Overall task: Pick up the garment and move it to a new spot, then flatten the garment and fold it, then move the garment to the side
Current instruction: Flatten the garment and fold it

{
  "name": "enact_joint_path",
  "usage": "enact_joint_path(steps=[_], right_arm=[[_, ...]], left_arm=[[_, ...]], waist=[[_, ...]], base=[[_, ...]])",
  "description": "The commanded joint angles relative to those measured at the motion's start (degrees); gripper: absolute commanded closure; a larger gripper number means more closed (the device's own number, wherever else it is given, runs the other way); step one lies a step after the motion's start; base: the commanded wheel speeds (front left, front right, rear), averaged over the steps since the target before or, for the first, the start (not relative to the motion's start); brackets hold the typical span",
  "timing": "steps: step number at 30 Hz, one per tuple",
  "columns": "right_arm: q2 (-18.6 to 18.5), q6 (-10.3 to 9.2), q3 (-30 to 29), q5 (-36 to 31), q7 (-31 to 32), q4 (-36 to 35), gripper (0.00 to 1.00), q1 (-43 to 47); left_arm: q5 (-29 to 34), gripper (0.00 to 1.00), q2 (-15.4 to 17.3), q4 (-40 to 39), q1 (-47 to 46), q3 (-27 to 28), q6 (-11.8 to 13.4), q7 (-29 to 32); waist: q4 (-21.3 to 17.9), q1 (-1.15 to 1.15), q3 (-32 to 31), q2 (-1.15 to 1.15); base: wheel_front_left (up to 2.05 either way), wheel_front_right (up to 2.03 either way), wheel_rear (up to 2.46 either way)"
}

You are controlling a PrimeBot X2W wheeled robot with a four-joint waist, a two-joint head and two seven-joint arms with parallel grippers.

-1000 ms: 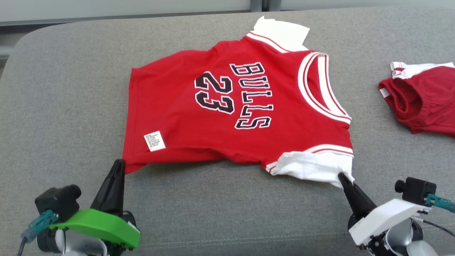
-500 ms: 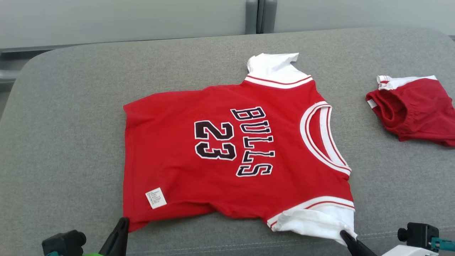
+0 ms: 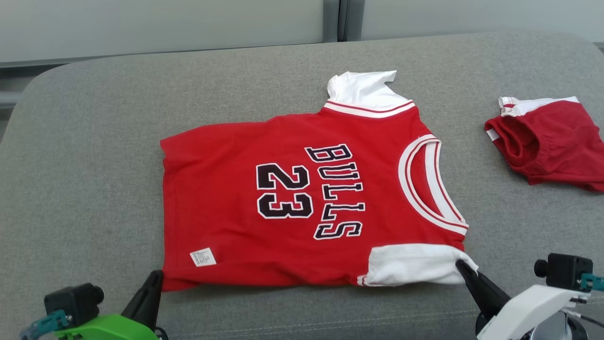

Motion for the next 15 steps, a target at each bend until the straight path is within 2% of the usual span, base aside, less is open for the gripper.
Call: enact_joint_path(steps=[1, 10, 15], right_arm=[[-0.1, 0.01, 0.1, -0.4, -0.3, -0.2, 1.00, -1.6], [-5.5, 0.01, 3.3, -3.0, -4.0, 7.3, 1.00, -14.5], [-8.5, 0.01, 6.4, -1.7, -7.4, 10.8, 1.00, -20.4]], left_arm=[[0.3, 1.00, 0.6, 0.4, -1.8, 0.5, -0.5, -0.1], [0.2, 1.00, -1.0, 6.2, -10.5, 0.1, -3.4, 1.4], [0.8, 1.00, -2.4, 8.5, -13.7, 0.3, -4.9, -0.1]], waist=[[0.0, 0.00, 0.4, 0.00], [0.0, 0.00, 3.7, 0.00], [0.4, 0.00, 5.3, 0.00]], base=[[0.00, 0.00, 0.00], [0.00, 0.00, 0.00], [0.00, 0.00, 0.00]])
